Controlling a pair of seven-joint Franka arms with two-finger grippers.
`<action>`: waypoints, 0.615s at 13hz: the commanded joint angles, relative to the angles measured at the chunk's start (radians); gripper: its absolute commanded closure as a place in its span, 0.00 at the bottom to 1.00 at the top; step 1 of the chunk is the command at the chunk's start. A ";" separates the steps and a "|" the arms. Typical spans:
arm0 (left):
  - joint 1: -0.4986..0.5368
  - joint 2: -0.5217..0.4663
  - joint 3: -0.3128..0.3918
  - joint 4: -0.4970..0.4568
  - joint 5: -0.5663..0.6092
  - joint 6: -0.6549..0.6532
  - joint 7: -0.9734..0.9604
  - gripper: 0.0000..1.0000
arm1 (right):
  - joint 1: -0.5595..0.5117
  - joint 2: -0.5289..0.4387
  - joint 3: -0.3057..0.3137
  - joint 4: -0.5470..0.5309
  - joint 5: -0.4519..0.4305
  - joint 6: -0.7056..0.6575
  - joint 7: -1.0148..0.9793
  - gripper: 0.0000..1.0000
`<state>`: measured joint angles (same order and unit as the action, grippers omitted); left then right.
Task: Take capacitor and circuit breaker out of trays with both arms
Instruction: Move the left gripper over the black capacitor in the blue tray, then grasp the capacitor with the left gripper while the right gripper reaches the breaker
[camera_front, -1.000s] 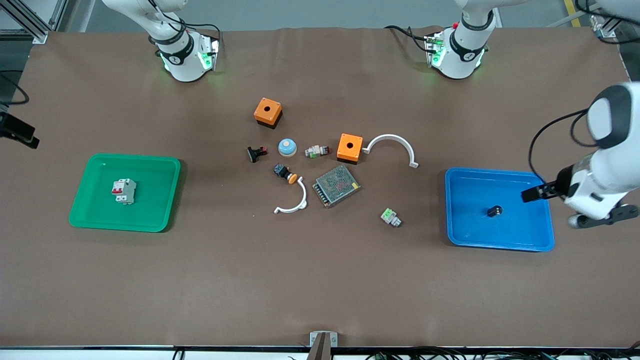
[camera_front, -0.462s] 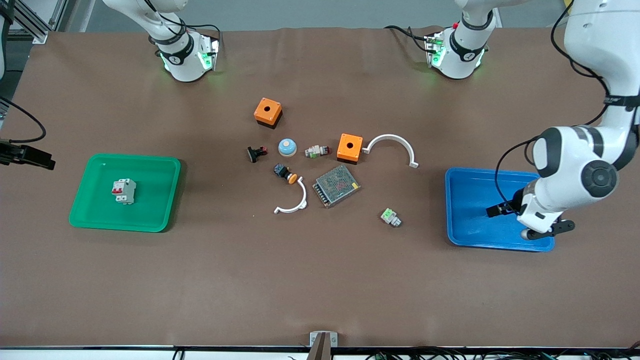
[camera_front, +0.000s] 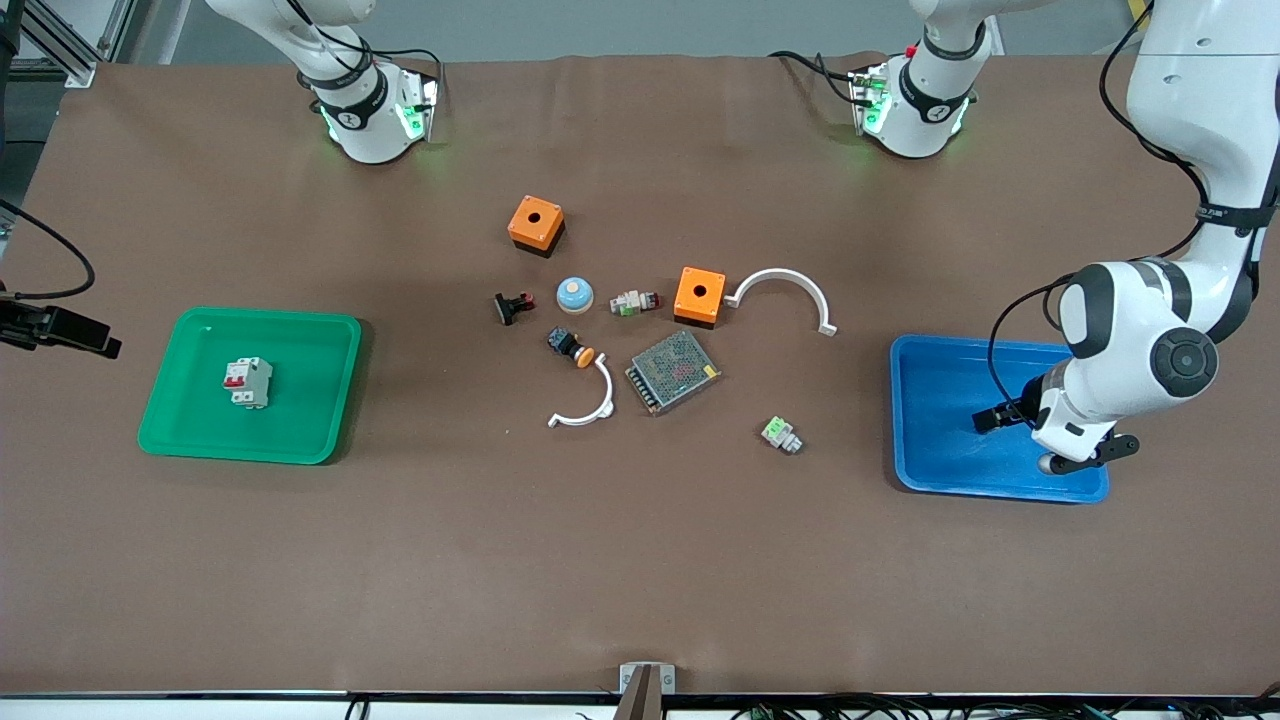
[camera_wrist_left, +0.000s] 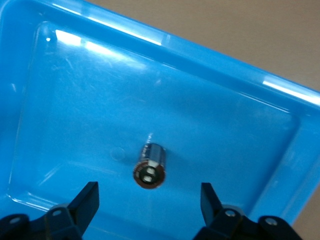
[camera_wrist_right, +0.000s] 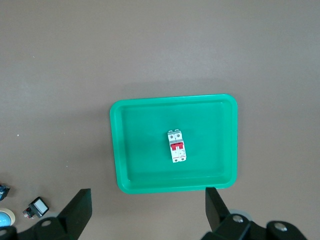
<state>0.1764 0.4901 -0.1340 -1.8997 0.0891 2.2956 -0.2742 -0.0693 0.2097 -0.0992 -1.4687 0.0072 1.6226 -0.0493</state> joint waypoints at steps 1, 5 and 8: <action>0.024 0.021 -0.004 -0.005 0.035 0.044 -0.002 0.14 | -0.044 -0.003 0.009 -0.129 0.002 0.084 -0.119 0.00; 0.017 0.041 -0.006 0.002 0.035 0.059 -0.016 0.19 | -0.092 -0.096 0.009 -0.479 0.004 0.382 -0.247 0.00; 0.015 0.044 -0.007 0.002 0.034 0.064 -0.017 0.23 | -0.113 -0.105 0.009 -0.599 0.004 0.453 -0.308 0.00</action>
<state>0.1932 0.5316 -0.1392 -1.9000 0.0998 2.3481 -0.2747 -0.1568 0.1756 -0.1033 -1.9516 0.0070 2.0320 -0.3144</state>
